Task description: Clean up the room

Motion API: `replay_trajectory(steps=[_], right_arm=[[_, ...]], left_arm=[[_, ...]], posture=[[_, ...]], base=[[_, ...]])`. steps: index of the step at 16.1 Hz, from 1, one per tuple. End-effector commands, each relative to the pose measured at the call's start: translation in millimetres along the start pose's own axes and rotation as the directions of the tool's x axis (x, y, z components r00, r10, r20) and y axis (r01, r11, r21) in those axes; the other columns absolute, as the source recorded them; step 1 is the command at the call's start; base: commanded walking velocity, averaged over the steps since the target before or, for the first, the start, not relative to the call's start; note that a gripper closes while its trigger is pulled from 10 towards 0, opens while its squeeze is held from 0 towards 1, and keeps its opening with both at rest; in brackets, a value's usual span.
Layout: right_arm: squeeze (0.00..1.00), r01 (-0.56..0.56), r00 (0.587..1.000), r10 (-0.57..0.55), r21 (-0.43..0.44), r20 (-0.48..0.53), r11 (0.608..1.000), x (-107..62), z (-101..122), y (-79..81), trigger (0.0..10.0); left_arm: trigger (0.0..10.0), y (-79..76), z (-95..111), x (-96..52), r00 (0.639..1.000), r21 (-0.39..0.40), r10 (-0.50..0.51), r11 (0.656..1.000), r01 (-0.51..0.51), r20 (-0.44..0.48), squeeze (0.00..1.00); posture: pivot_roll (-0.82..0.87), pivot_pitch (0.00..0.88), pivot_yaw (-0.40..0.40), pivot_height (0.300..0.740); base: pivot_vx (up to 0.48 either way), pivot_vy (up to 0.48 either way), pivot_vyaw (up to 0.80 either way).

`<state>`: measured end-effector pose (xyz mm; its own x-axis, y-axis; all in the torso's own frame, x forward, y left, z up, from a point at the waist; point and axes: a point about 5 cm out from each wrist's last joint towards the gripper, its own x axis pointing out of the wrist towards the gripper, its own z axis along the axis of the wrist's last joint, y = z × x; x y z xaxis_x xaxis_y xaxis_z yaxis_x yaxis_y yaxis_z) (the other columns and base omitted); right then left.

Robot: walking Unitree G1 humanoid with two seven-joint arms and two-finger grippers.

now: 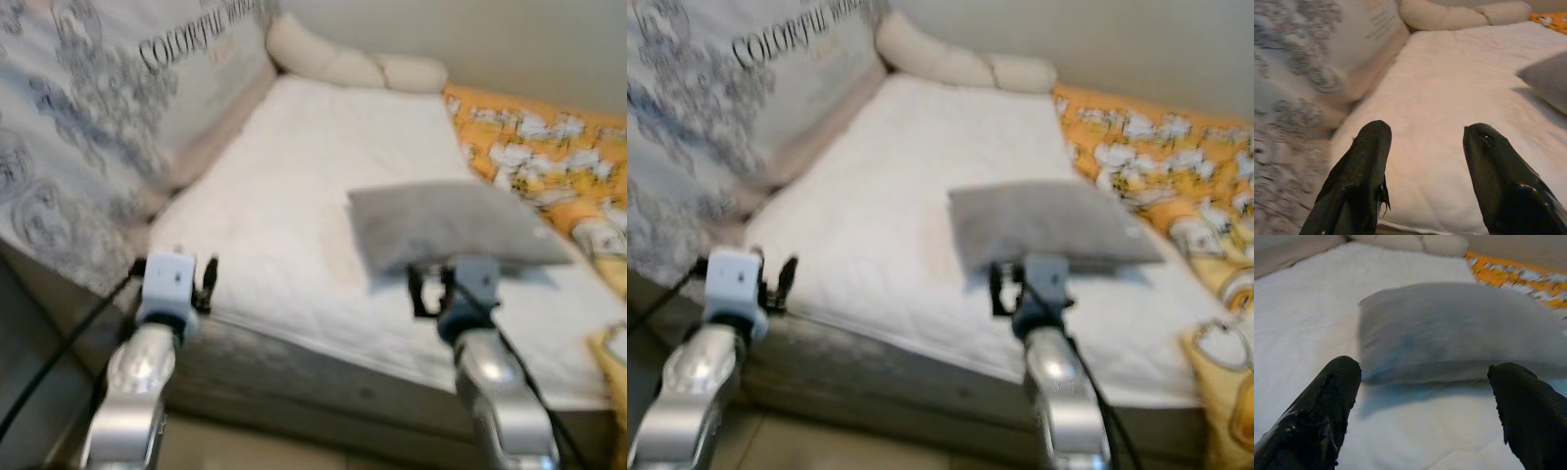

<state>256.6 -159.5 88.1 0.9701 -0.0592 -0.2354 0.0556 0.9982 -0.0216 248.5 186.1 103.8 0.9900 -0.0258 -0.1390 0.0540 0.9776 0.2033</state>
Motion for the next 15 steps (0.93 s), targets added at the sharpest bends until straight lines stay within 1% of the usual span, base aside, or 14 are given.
replay_trajectory(steps=[1, 3, 5, 10, 15], right_arm=[[0.0, 0.026, 1.0, -0.026, -0.003, -0.002, 1.0, 0.8, -0.5, -6.5, 10.0], [0.0, 0.035, 0.999, -0.035, -0.024, 0.0, 0.999, 3.9, -0.3, -7.0, 10.0], [0.0, 0.015, 1.0, -0.015, -0.044, -0.001, 0.999, 5.1, -0.6, -3.6, 10.0], [0.0, 0.002, 1.0, -0.001, -0.039, 0.007, 0.999, 6.7, -0.1, -1.1, 10.0], [0.0, 0.002, 1.0, -0.001, -0.053, 0.014, 0.999, 8.8, -0.8, -0.5, 10.0]], left_arm=[[10.0, -6.1, 0.7, 2.5, 1.0, -0.025, -0.016, 1.0, 0.016, -0.003, 0.0], [10.0, -4.4, 7.3, 5.9, 0.999, 0.0, 0.0, 1.0, 0.0, 0.044, 0.0], [10.0, -3.3, 8.0, 6.4, 0.999, -0.018, -0.002, 1.0, 0.003, 0.052, 0.0], [10.0, -2.0, 7.2, 6.8, 0.999, -0.025, 0.002, 1.0, -0.001, 0.053, 0.0], [10.0, -2.5, 3.7, 4.4, 0.999, -0.022, -0.004, 1.0, 0.005, 0.048, 0.0]], posture=[[0.01, 0.0, -0.027, 0.74], [0.01, 0.0, -0.027, 0.74], [0.01, 0.0, -0.027, 0.74], [0.02, 0.0, -0.031, 0.74], [0.01, 0.0, -0.035, 0.74]], base=[[0.0, 0.0, 0.0], [0.0, 0.0, 0.0], [0.0, 0.0, 0.0], [0.415, 0.0, 0.0], [0.467, 0.0, 0.0]])
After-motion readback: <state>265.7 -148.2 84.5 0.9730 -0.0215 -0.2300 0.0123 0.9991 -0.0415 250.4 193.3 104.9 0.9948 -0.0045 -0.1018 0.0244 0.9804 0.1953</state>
